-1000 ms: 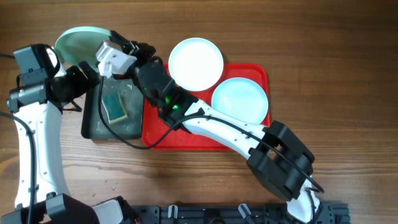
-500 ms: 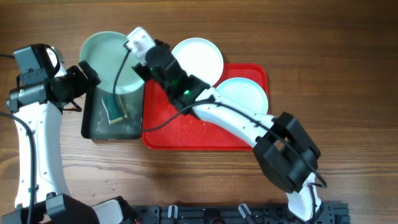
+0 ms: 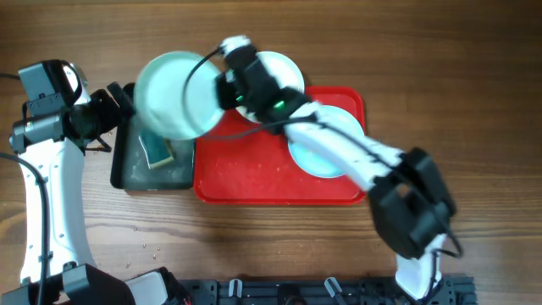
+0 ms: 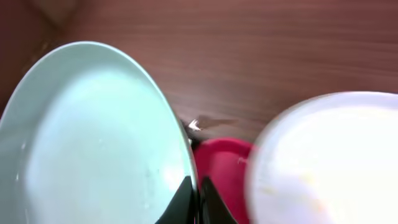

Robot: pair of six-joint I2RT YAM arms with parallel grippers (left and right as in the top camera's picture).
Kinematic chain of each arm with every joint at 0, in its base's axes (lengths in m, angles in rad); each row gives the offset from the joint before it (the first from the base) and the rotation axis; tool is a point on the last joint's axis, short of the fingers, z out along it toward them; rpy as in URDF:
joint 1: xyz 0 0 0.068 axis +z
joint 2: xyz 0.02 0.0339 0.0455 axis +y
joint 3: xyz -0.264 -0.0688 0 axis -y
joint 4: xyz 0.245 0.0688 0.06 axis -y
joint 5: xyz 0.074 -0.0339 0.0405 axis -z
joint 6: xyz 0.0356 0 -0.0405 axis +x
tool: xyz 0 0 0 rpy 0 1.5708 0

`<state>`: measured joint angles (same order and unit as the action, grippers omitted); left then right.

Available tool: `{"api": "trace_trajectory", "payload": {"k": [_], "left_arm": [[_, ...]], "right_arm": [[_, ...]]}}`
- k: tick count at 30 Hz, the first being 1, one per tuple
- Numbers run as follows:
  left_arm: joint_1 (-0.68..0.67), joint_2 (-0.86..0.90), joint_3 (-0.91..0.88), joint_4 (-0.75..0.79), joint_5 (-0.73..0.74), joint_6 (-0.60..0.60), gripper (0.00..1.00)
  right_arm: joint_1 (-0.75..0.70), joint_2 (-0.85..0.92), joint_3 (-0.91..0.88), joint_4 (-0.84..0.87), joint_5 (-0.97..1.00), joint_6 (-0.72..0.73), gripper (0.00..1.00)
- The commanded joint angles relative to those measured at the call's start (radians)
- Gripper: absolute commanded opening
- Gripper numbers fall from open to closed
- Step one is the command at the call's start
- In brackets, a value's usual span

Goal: Clean dirty plates on tray and stack at the side
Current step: 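Carry the blue plate right and set it on the table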

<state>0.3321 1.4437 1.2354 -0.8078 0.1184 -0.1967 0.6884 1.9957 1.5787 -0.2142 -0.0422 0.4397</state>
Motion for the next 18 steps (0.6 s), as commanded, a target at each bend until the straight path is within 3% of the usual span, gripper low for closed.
{"api": "trace_trajectory", "payload": {"k": [1,5,11,18], "left_arm": [[0.001,-0.002,0.010,0.003,0.008,-0.006,1.00],[0.001,-0.002,0.010,0.003,0.008,-0.006,1.00],[0.001,-0.002,0.010,0.003,0.008,-0.006,1.00],[0.001,-0.002,0.010,0.003,0.008,-0.006,1.00]], "right_arm": [[-0.144,-0.199,0.018,-0.134,-0.118,0.034,0.04],[-0.350,-0.305,0.018,-0.394,-0.180,0.018,0.04],[-0.713,-0.317,0.012,-0.772,-0.180,-0.256,0.04],[-0.997,-0.316,-0.119,-0.764,-0.056,-0.210,0.04]]}}
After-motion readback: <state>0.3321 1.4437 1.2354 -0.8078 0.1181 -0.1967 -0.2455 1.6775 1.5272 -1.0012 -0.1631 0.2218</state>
